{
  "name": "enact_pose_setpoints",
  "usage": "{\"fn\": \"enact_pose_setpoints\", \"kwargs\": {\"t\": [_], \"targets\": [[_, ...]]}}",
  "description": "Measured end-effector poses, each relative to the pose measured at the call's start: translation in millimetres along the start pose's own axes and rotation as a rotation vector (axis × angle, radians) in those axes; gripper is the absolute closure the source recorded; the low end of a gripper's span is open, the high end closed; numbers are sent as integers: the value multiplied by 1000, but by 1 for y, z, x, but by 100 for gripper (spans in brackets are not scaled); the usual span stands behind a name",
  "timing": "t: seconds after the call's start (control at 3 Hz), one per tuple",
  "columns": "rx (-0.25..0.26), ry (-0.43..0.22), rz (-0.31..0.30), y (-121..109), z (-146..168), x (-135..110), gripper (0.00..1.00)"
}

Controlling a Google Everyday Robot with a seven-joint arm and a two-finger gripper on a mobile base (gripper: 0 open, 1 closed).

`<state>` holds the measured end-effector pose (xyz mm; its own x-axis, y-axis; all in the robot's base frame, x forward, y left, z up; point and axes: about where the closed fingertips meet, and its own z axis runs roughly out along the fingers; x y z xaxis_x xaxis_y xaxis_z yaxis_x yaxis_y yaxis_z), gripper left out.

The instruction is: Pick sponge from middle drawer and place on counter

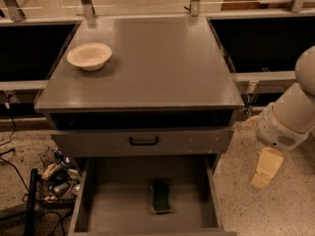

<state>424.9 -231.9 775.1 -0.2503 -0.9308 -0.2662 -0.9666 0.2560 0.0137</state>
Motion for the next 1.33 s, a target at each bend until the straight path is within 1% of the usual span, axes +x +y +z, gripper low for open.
{"fn": "enact_pose_setpoints", "kwargs": {"t": [0.33,0.67,1.0,1.33], "targets": [[-9,-46,15,-1,16,-5,0],[-34,-85,24,0,35,-9,0],[-77,-115,39,4,57,-8,0],[-84,-122,41,4,61,-9,0]]}}
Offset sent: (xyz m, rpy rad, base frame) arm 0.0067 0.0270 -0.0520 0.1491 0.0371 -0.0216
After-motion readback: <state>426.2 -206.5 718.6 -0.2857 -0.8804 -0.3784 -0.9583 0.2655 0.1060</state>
